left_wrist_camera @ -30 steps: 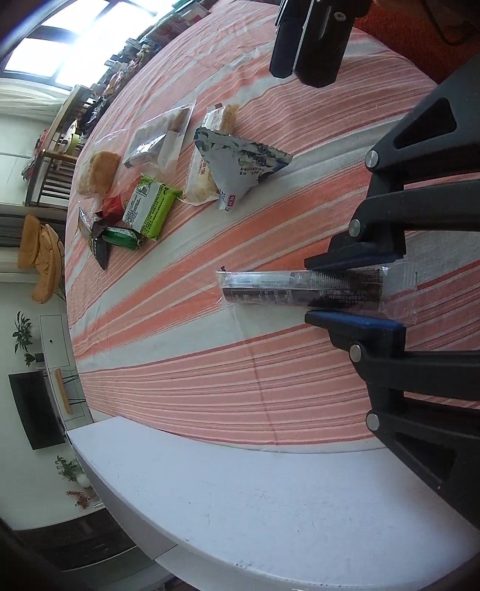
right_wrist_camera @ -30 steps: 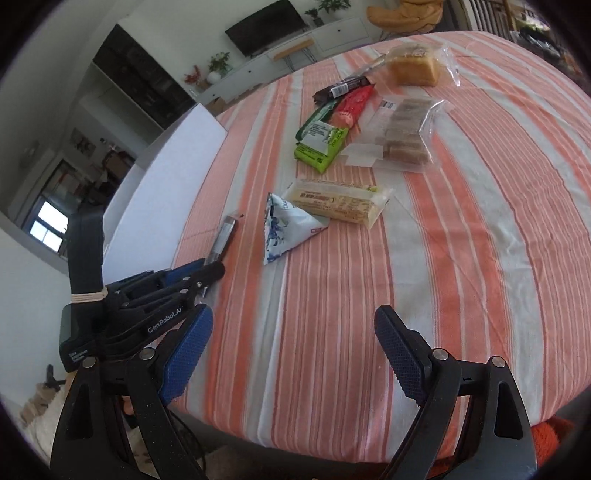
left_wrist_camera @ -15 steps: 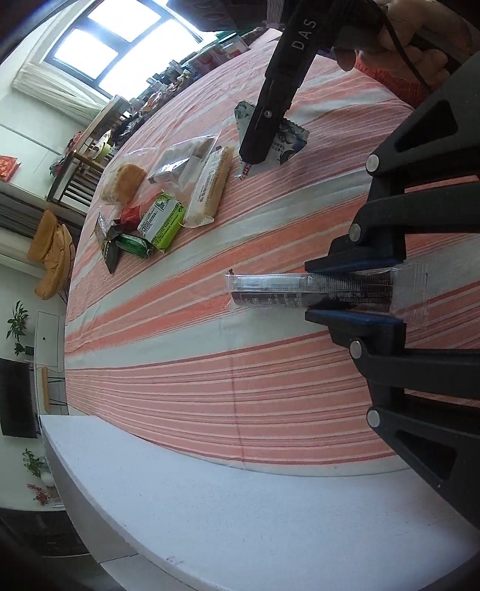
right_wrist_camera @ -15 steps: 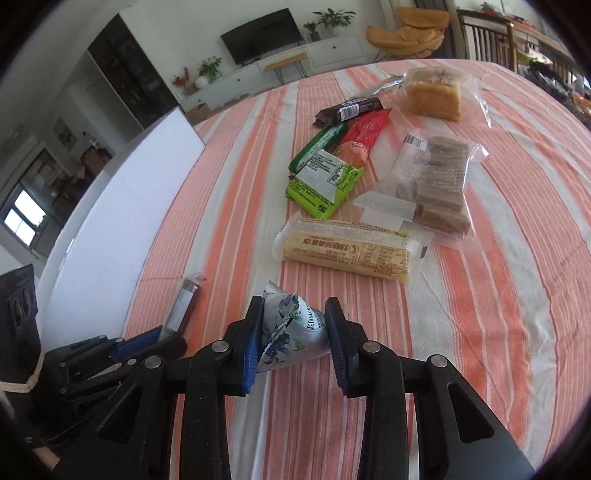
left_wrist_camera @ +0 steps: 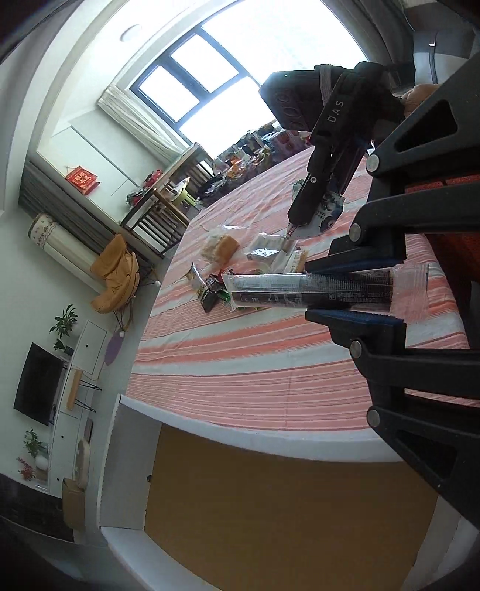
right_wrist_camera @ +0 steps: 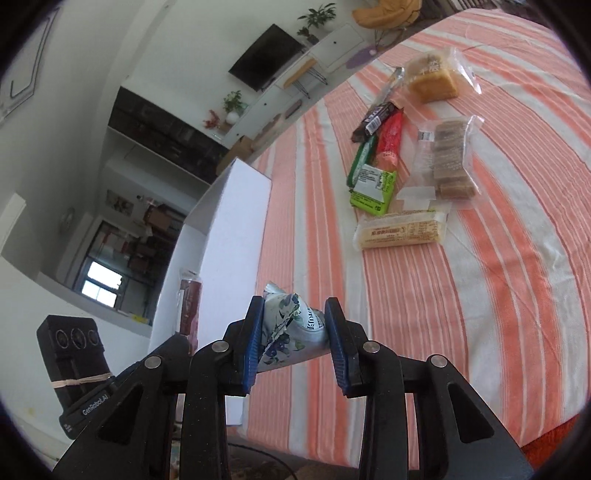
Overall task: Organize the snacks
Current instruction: 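Carry the stick and packet over the white box and open both tools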
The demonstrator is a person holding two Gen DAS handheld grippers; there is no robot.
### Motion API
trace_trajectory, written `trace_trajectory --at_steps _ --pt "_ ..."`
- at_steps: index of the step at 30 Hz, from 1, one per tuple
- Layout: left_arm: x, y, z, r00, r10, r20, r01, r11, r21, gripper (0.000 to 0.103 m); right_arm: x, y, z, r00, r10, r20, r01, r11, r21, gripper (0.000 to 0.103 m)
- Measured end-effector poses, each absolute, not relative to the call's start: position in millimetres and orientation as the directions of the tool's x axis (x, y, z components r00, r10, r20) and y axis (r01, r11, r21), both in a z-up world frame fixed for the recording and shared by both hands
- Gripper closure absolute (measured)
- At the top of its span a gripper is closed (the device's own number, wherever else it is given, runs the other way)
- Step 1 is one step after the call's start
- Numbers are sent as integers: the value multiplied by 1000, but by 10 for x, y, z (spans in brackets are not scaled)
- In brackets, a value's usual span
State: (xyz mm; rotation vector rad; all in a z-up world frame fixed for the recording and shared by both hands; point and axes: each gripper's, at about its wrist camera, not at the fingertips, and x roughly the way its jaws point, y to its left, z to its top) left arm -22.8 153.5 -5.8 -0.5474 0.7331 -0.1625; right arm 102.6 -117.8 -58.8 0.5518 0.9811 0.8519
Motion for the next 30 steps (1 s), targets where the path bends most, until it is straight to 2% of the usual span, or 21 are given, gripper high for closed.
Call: trace_trajectory --at_steps 5,8,9,10,11,12,13,14,18,22,23,27,30 --pt "-633 2354 147 786 -49 -616 -275 865 -420 85 792 -104 58 124 906 -405 -557 402 727 68" --pt "-721 2733 -29 730 73 -679 -406 846 -346 85 674 512 151 81 899 -431 -634 380 673 67" --pt "-722 2798 -118 698 121 -706 -447 843 -298 84 643 663 125 82 886 -457 -648 395 651 59" --pt "-723 2838 -197 669 163 -725 -483 837 -257 76 625 787 63 74 867 -493 -654 416 632 45" --pt "-732 2863 -260 648 190 -738 -508 829 -233 55 622 853 2 64 855 -515 -650 428 629 36" --pt "-745 2864 -315 643 193 -741 -516 824 -233 43 619 855 -60 64 848 -526 -640 439 630 32" --pt "-757 2848 -348 652 190 -734 -513 823 -243 24 632 816 -124 71 845 -529 -631 449 633 32" --pt "-753 2800 -370 665 190 -722 -506 826 -249 19 636 740 -170 97 838 -538 -629 470 620 32" --pt "-645 2457 -361 727 90 -681 -373 884 -282 19 697 255 -357 349 686 -638 -598 687 412 32" --pt "-355 1781 -327 750 -101 -654 -160 931 -327 11 779 -348 -628 598 348 -722 -396 911 112 28" --pt "-268 1571 -335 740 -154 -655 -98 938 -332 9 820 -510 -721 632 271 -726 -333 941 62 28" --pt "151 845 -565 663 -291 -690 47 936 -349 8 1047 -1201 -1019 677 26 -736 -91 995 -48 28" --pt "487 548 -842 649 -234 -723 28 958 -285 8 1124 -1601 -1200 679 -74 -730 24 997 -79 28"
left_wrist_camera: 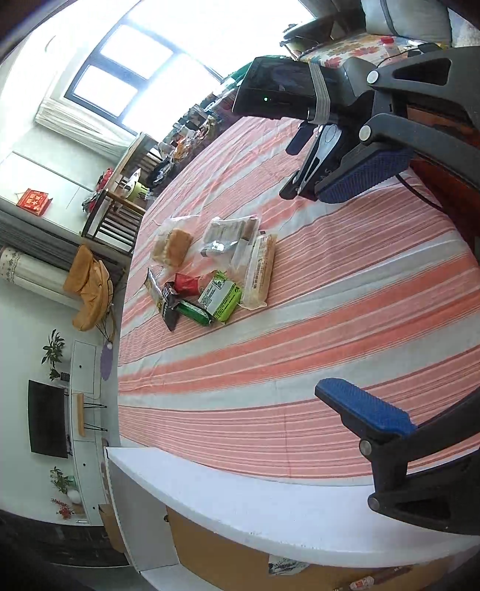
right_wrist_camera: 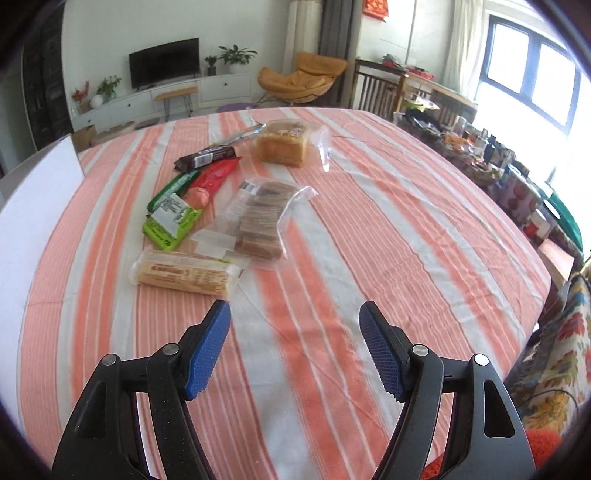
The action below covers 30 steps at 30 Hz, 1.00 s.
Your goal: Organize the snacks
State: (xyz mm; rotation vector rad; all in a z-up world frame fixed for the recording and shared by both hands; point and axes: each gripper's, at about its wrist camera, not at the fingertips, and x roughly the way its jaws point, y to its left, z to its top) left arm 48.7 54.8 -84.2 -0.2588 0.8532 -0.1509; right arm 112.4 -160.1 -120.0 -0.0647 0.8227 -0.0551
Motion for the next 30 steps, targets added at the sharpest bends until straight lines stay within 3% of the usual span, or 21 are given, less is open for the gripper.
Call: trace_trajectory --at_steps 3,13,16,30 --pt "818 443 -1140 619 -133 -774 -43 978 -202 8 1205 -1877 -1258 620 -14 -784 91 994 54 27" --pt "1366 534 -1593 562 68 -824 -117 993 1 4 1272 -1803 -1442 595 -71 -800 112 994 -5 22" --pt "1537 563 -1617 564 76 -822 -131 991 1 0 1283 -1861 -1462 589 -54 -807 130 991 28 16" --pt "1706 628 -1623 582 103 -806 -176 984 -1 0 1282 -1852 -1458 590 -59 -805 131 991 23 15"
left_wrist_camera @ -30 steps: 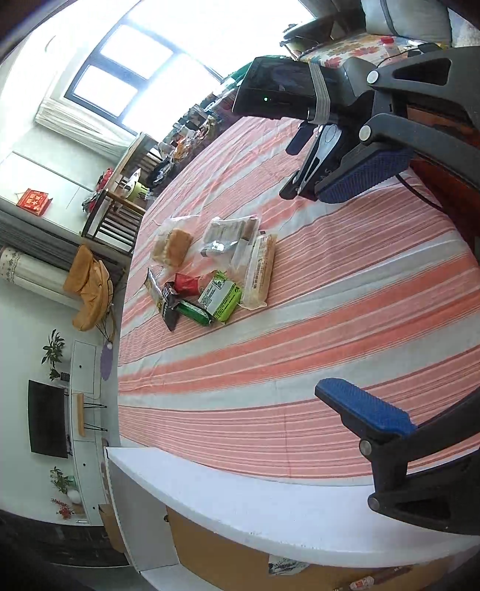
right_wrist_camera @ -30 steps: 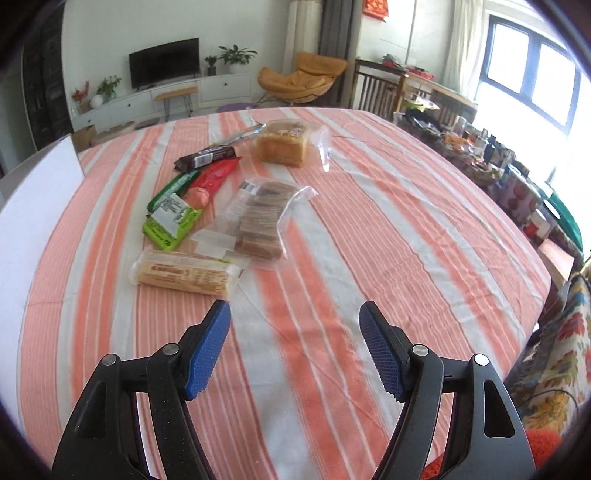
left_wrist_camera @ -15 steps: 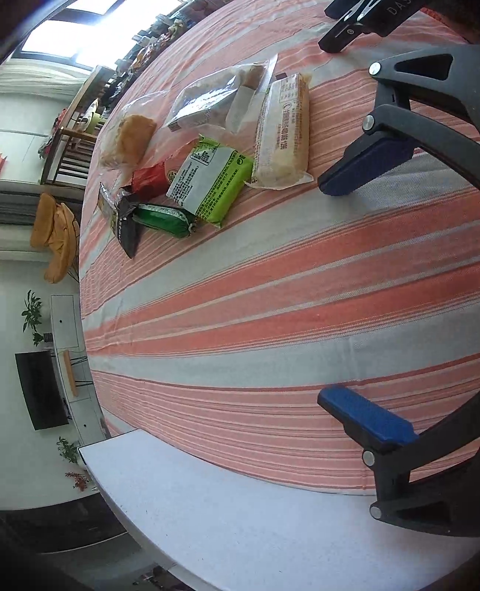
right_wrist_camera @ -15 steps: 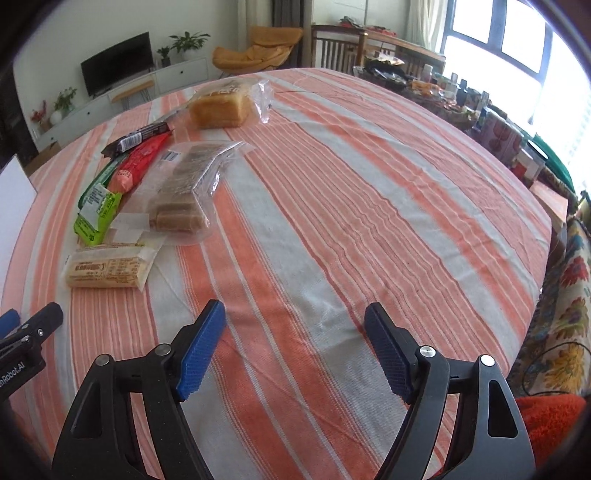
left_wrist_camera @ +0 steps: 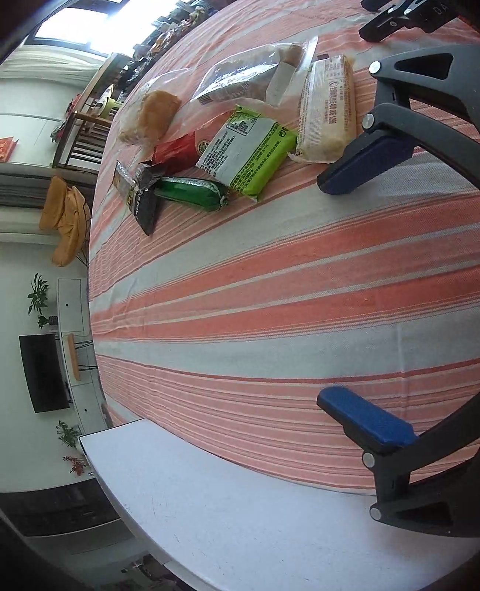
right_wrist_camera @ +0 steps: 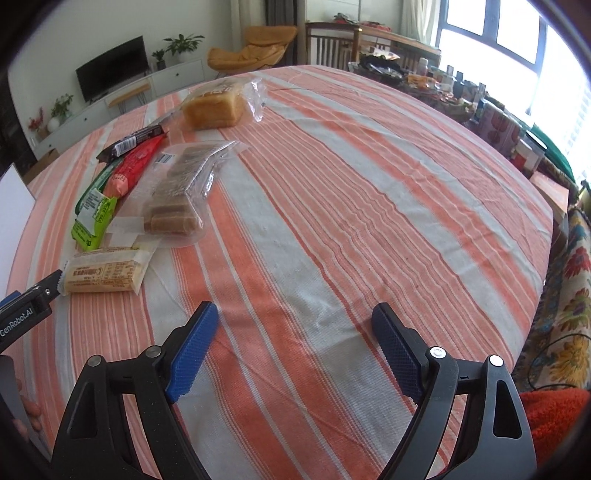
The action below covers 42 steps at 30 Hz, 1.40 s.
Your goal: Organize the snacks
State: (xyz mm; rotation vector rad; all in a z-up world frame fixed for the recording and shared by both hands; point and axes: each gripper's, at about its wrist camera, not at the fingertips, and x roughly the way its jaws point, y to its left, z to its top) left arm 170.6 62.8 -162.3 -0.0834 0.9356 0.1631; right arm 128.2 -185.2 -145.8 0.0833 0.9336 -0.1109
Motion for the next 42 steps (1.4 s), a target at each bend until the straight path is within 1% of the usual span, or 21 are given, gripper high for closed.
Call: trace_trajectory --at_steps 15,42 --pt "1707 628 -1623 582 103 -806 -176 984 -1 0 1286 -1856 -1461 590 -57 -805 129 991 24 13" --pt "1707 632 -1620 582 103 -807 -176 984 -1 0 1284 -1853 -1463 591 -56 -805 127 992 24 13"
